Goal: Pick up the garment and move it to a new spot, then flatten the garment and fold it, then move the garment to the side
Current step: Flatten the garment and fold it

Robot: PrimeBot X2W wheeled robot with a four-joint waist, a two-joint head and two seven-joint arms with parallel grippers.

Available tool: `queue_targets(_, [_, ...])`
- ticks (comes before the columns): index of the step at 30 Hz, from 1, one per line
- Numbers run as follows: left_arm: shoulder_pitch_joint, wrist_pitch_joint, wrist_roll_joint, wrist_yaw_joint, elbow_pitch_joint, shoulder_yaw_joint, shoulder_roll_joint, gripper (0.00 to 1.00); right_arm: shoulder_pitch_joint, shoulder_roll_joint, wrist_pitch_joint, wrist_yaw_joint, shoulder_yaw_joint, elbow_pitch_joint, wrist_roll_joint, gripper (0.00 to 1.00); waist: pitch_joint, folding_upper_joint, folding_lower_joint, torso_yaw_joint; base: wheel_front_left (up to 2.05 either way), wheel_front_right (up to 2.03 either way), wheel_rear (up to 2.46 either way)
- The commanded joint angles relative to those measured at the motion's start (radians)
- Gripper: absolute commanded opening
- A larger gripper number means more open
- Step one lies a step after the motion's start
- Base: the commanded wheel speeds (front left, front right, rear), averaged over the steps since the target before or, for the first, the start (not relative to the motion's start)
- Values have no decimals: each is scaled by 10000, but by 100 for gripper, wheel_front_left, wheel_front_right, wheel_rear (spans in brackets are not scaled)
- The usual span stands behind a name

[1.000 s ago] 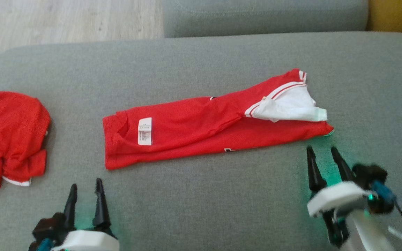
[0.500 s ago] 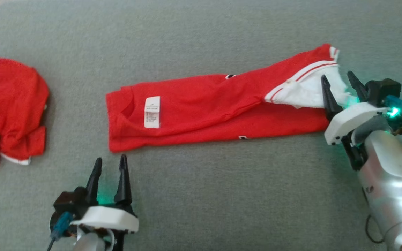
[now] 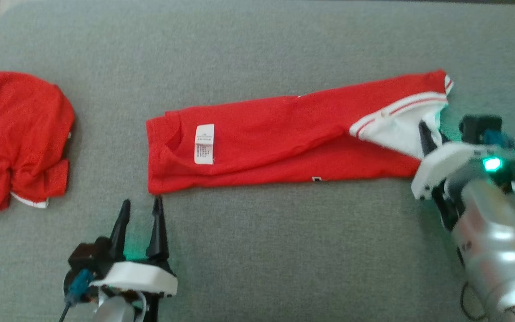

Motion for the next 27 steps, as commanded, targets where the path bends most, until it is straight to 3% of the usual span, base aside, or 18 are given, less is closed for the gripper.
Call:
queue_targets(1, [93,-53,-2,53,-239,431,66,100,649,-81,-397,-7,62,87,254,0,-338,-1,0,-130,0,0,0])
queue_targets(7, [433,-53,122,7,-171,513,66,100,1131,-653,-1108,-7,-206,-453,916,0,-984,-1,0,-173,0,0,0])
queue_targets(11, [679,-53,196,-6,-161,464,66,100,1403,-885,-1235,-7,91,-1546,1388,0,-1309,-1,0,-162,0,0,0])
queue_targets(20, [844,-53,-81,59,-218,287,66,100,1974,-476,-1098,-7,3005,-5349,3046,0,-1491,-1,0,673,0,0,0])
queue_targets(27, [590,-53,-518,-89,-205,-375,66,100,2166,-160,-570,-7,4624,-5970,4066,0,-1440,-1,0,2222,0,0,0])
